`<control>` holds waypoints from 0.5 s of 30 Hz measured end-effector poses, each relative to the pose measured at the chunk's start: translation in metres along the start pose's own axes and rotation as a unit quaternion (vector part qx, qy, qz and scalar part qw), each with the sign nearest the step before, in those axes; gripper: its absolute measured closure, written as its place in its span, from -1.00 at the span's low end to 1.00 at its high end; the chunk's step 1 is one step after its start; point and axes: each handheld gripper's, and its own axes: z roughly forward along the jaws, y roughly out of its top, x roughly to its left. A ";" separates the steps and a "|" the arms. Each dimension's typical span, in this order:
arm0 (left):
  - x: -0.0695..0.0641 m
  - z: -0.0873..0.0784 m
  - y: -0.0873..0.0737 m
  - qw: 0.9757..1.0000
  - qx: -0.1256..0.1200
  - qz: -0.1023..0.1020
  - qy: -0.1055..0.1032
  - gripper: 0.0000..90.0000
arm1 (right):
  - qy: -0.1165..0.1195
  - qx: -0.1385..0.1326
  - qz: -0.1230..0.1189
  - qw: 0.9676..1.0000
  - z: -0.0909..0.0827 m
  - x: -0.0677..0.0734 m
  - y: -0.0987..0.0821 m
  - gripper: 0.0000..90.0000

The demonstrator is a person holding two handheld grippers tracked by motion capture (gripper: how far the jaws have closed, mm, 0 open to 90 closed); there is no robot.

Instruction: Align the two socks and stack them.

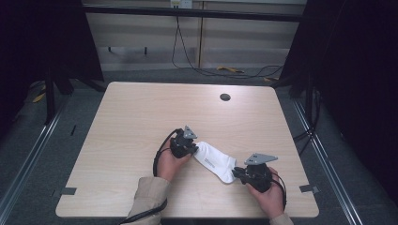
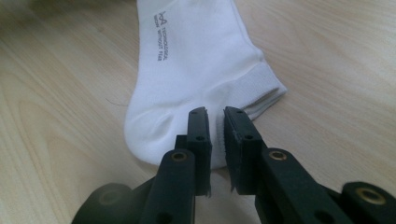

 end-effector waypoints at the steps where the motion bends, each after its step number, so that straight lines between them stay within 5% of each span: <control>1: 0.000 0.000 0.000 1.000 0.002 -0.002 0.000 0.80 | -0.001 -0.001 -0.002 1.000 0.001 -0.001 0.000 0.79; 8: -0.011 -0.012 -0.002 0.999 0.035 0.007 0.004 0.81 | -0.027 0.001 0.012 1.000 -0.002 -0.008 -0.001 0.77; 13: -0.005 -0.024 -0.007 0.998 -0.004 -0.046 0.034 0.64 | -0.032 -0.026 0.012 0.999 -0.008 -0.005 0.002 0.74; 15: -0.005 -0.023 -0.003 0.999 -0.004 -0.041 0.033 0.64 | -0.023 -0.034 0.005 0.999 -0.008 -0.002 0.004 0.74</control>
